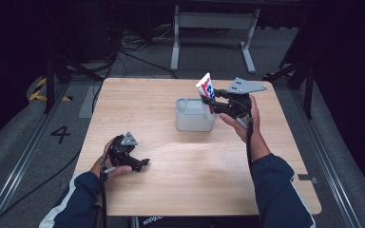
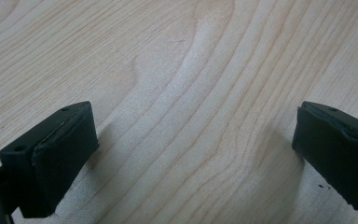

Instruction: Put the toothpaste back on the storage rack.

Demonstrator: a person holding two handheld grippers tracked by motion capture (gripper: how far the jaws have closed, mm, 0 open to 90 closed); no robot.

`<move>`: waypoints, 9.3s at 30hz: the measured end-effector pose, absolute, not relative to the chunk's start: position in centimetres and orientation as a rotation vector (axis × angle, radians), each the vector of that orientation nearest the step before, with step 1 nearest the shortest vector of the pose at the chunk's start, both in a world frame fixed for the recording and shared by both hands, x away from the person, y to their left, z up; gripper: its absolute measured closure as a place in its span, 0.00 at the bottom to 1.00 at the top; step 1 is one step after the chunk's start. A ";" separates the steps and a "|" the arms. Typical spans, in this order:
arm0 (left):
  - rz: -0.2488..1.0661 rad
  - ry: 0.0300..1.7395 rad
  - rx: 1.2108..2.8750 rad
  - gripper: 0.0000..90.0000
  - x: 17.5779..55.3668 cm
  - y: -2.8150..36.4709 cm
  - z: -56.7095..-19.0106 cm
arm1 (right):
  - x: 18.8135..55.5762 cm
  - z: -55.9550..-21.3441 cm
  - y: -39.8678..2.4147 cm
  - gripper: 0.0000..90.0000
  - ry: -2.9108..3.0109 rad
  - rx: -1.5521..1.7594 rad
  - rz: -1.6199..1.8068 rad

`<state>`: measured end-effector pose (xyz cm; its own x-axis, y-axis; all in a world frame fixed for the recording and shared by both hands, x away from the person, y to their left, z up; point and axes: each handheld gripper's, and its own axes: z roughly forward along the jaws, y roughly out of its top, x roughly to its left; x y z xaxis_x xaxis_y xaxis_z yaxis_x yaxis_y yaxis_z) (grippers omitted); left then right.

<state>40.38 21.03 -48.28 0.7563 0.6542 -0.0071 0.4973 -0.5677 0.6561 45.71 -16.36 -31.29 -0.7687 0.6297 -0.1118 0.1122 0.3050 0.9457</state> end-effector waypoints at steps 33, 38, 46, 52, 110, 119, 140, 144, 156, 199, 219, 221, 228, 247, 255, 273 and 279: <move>0.307 0.858 2.297 0.00 40.4 21.0 -48.3 | 48.6 -31.4 -13.8 0.69 2.126 0.660 1.484; 0.306 0.860 2.294 0.00 40.4 21.0 -48.3 | 49.1 -31.8 -13.5 0.69 2.134 0.669 1.488; 0.315 0.866 2.293 0.01 40.3 21.0 -48.3 | 50.0 -32.5 -13.0 0.68 2.145 0.681 1.486; 0.316 0.864 2.292 0.01 40.3 21.0 -48.3 | 50.4 -32.9 -13.3 0.68 2.137 0.699 1.482; 0.315 0.860 2.294 0.00 40.3 21.0 -48.3 | 50.3 -37.8 -15.6 0.66 2.314 0.769 1.243; 0.320 0.862 2.289 0.00 40.3 21.0 -48.3 | 50.2 -38.0 -15.6 0.65 2.327 0.781 1.215; 0.318 0.864 2.293 0.00 40.3 21.0 -48.3 | 50.0 -37.7 -15.4 0.58 2.303 0.801 1.216; 0.315 0.863 2.295 0.01 40.3 21.0 -48.3 | 49.9 -37.5 -15.6 0.55 2.291 0.803 1.230; 0.316 0.863 2.294 0.01 40.3 21.0 -48.3 | 48.4 -36.4 -16.5 0.51 2.290 0.771 1.196; 0.322 0.864 2.287 0.01 40.3 21.0 -48.3 | 40.9 -36.5 -22.8 0.40 2.360 0.666 0.923; 0.323 0.869 2.284 0.01 40.2 21.0 -48.3 | 38.7 -40.4 -27.0 0.35 2.346 0.768 0.815; 0.323 0.869 2.285 0.01 40.2 21.0 -48.3 | 38.6 -40.9 -27.5 0.35 2.349 0.778 0.808; 0.320 0.873 2.283 0.01 40.2 21.0 -48.3 | 37.9 -42.4 -29.5 0.34 2.339 0.807 0.799; 0.320 0.867 2.283 0.00 40.2 21.0 -48.4 | 35.4 -48.3 -36.3 0.23 2.318 1.126 0.986; 0.318 0.877 2.287 0.00 40.2 20.9 -48.3 | 35.2 -48.6 -37.2 0.18 2.280 1.206 1.009; 0.316 0.901 2.274 0.00 40.0 20.8 -48.4 | 35.5 -48.7 -37.2 0.16 2.292 1.195 1.012; 0.314 0.900 2.273 0.00 40.0 20.8 -48.4 | 35.5 -48.7 -37.2 0.16 2.293 1.195 1.012</move>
